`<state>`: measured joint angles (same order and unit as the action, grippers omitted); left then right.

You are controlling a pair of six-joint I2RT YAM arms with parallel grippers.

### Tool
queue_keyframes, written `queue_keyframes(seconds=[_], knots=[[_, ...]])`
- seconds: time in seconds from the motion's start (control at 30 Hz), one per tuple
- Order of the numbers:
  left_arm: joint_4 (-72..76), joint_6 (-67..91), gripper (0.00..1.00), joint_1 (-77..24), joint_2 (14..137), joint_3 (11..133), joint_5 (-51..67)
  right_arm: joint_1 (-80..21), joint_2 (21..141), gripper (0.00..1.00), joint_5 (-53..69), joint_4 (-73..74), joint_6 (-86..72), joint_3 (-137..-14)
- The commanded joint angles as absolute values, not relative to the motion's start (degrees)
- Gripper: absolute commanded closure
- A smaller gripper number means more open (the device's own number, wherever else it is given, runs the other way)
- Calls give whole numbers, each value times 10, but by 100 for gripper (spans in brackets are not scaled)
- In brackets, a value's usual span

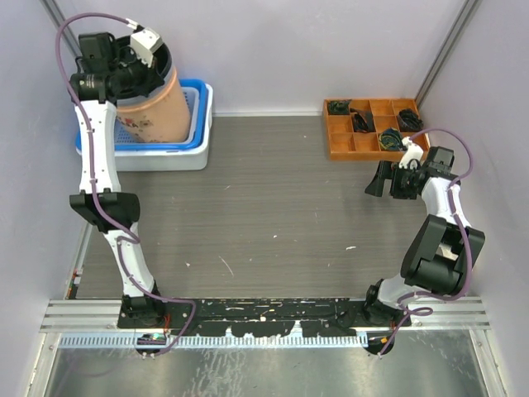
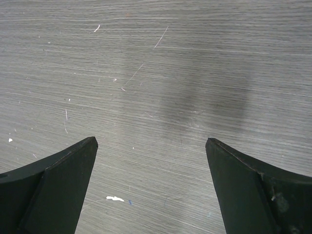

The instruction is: Turn the large container upside down

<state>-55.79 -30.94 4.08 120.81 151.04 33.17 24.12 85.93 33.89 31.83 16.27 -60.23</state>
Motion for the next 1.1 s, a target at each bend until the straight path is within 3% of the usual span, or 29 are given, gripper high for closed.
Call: queue_keyframes(seconds=[0.0,0.13,0.27,0.3,0.37,0.4,0.43,0.57,0.6,0.63,0.73,1.07], knots=[[-500,-348,100,23,1097,1535,329,243,862,0,357,319,173,-629],[-492,-345,97,22,1089,1537,305,243,866,0,361,323,175,-631],[-489,-340,70,20,1081,1522,307,243,872,0,363,328,177,-633],[-490,-340,68,17,1078,1515,304,243,873,0,363,329,178,-634],[-493,-346,73,12,1075,1502,300,243,872,0,362,330,178,-633],[-498,-352,90,10,1076,1498,298,243,871,0,362,330,179,-634],[-500,-355,99,9,1076,1493,293,243,871,0,362,330,179,-633],[-516,-371,100,9,1080,1459,287,243,869,0,362,330,180,-634],[-515,-368,89,9,1082,1450,282,243,869,0,361,330,181,-633],[-513,-367,68,9,1085,1442,275,243,869,0,361,330,181,-633],[-507,-363,52,10,1095,1433,255,243,870,0,362,330,182,-633],[-487,-285,50,13,1176,1510,229,243,869,0,360,332,186,-632]])
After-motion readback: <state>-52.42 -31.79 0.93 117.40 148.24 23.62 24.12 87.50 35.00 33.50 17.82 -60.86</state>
